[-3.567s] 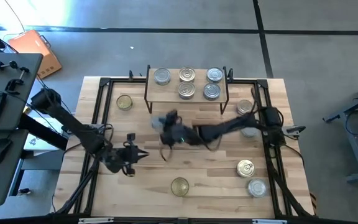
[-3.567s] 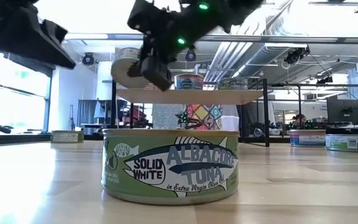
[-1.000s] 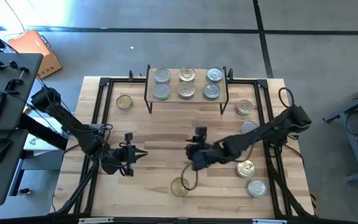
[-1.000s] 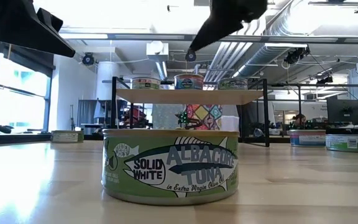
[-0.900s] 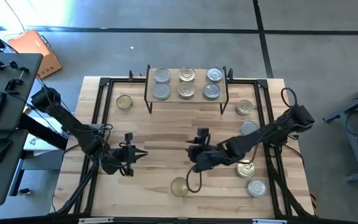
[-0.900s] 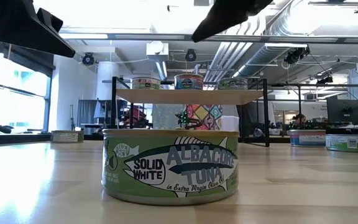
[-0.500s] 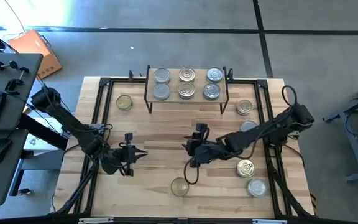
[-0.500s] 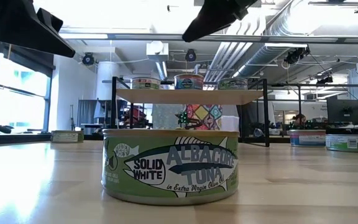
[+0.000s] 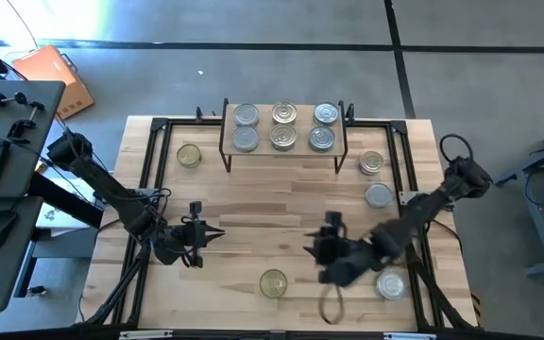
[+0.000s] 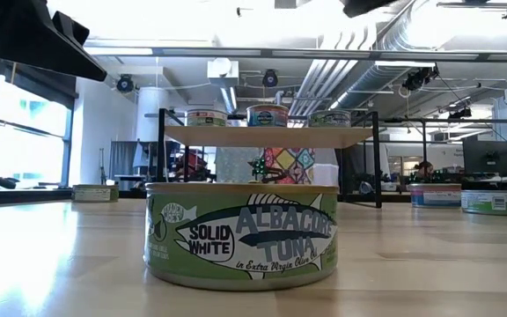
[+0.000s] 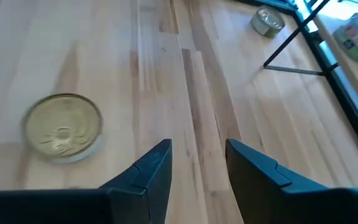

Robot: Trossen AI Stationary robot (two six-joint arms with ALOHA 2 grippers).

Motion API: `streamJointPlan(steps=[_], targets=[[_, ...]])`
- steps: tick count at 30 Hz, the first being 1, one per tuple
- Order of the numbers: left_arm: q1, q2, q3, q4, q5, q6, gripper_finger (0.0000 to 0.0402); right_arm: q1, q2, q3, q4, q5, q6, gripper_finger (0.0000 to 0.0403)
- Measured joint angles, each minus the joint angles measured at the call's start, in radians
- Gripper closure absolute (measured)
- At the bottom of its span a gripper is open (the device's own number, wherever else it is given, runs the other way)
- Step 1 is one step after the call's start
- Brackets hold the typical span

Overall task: Stack canned seafood by type on shelf
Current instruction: Stack the green tuna can on top of the other green tuna can on the shelf

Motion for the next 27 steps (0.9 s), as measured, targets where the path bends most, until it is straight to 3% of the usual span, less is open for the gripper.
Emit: streamJointPlan(steps=[7, 14, 19, 27], targets=[[0.000, 0.000, 0.000, 0.000, 0.000, 0.000, 0.0387, 0.186, -0.010, 0.000, -0.101, 0.139, 0.208, 0.0262], [0.000, 0.000, 0.000, 0.000, 0.000, 0.000, 0.0387, 0.269, -0.009, 0.000, -0.244, 0.217, 0.455, 0.0262], [0.000, 0.000, 0.000, 0.000, 0.000, 0.000, 0.0387, 0.279, -0.008, 0.000, -0.371, 0.203, 0.646, 0.0262], [0.000, 0.000, 0.000, 0.000, 0.000, 0.000, 0.0387, 0.274, -0.008, 0.000, -0.414, 0.164, 0.687, 0.0262]])
